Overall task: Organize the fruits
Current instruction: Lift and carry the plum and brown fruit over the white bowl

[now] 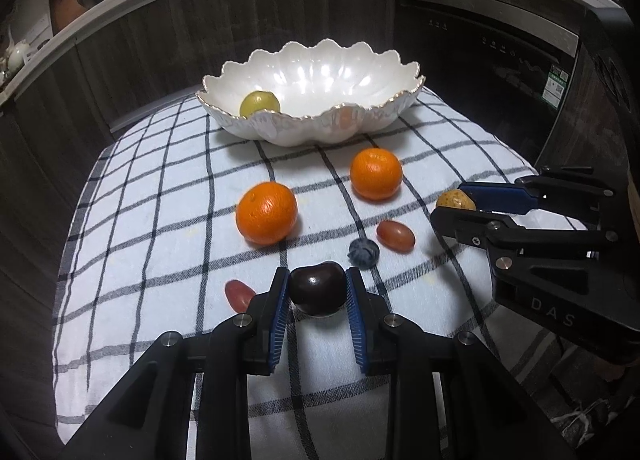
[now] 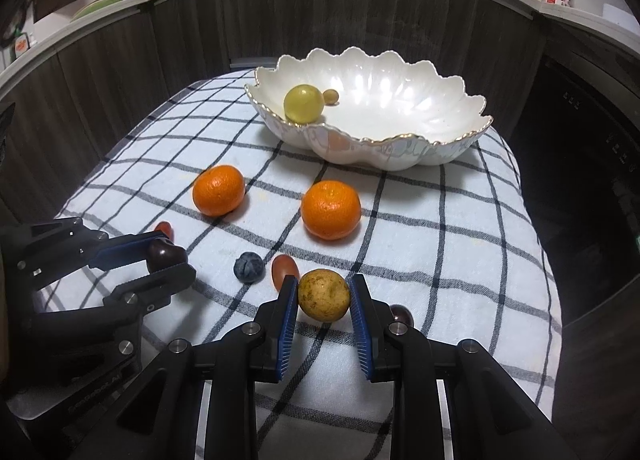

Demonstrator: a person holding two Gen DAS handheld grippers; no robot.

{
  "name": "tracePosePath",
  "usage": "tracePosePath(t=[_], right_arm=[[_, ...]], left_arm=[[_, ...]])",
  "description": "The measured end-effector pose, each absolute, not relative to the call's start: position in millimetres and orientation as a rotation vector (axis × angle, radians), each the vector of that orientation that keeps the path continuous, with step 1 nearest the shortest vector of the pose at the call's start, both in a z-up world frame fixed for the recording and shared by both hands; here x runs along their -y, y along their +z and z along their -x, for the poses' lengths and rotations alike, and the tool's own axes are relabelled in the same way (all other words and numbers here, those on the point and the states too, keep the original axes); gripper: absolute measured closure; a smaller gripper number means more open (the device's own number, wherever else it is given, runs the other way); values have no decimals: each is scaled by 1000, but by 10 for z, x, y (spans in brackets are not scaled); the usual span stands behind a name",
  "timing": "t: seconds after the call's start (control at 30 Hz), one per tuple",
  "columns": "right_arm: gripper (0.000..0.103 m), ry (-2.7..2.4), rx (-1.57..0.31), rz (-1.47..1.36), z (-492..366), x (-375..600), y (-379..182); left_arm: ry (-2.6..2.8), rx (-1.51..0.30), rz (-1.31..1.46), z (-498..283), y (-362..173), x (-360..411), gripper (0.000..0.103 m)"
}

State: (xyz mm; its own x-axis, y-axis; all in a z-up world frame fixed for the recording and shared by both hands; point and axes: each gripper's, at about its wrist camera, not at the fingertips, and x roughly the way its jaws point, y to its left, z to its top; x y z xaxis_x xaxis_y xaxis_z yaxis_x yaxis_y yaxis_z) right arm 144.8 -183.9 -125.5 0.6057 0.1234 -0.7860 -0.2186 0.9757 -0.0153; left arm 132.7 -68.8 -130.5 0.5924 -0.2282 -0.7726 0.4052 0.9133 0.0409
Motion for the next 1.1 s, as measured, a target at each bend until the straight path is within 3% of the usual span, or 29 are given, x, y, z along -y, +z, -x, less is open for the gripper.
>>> tracePosePath(t=[1.1], right_arm=[[76, 151, -746, 90, -2052, 2183, -555]], left_arm=[[-306, -776, -166, -2040, -695, 903, 75]])
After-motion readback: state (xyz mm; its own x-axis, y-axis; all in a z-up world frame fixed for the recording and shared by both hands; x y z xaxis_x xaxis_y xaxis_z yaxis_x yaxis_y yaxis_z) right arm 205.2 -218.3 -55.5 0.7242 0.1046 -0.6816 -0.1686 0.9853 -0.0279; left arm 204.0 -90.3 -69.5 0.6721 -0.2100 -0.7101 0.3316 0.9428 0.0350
